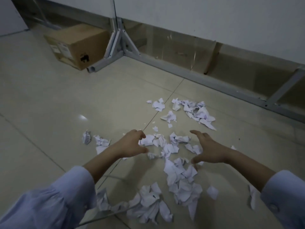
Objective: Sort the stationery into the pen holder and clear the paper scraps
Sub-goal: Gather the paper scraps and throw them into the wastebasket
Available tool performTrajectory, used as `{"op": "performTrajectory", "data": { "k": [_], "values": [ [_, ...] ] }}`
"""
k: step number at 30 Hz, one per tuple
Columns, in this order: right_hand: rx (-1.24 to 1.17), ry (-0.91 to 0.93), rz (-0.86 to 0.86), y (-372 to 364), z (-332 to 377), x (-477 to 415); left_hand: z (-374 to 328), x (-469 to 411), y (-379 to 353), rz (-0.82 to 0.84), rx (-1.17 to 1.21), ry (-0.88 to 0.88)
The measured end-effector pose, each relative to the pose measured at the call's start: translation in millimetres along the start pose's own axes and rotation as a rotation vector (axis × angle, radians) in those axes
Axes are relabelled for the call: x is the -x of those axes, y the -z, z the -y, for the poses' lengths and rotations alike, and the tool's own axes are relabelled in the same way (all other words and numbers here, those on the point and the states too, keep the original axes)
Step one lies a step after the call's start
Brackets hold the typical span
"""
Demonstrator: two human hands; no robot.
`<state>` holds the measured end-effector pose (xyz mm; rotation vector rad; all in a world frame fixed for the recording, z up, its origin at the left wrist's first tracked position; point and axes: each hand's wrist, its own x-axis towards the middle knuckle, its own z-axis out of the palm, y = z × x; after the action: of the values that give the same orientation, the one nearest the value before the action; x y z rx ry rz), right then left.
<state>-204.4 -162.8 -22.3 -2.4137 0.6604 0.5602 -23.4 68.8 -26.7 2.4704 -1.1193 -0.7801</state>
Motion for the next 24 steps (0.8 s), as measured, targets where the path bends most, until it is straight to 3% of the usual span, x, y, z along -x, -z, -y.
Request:
{"op": "performTrajectory", "data": {
  "k": [4, 10, 15, 20, 24],
  "values": [
    [0.149, -0.089, 0.121, -28, -10, 10, 4, 19, -28, 0.136, 0.029, 0.000],
    [0.200, -0.258, 0.132, -70, -20, 27, -12, 52, -77, 0.553, -0.264, 0.022],
    [0.192, -0.240, 0.013, -101, -7, 27, -15, 74, -114, 0.350, -0.470, -0.046],
    [0.259, -0.078, -0.071, -119, 4, 21, -20, 87, -122, 0.307, -0.404, 0.012],
    [0.176, 0.022, -0.068, -114, 9, 10, -22, 80, -115, 0.285, -0.352, -0.006]
  ]
}}
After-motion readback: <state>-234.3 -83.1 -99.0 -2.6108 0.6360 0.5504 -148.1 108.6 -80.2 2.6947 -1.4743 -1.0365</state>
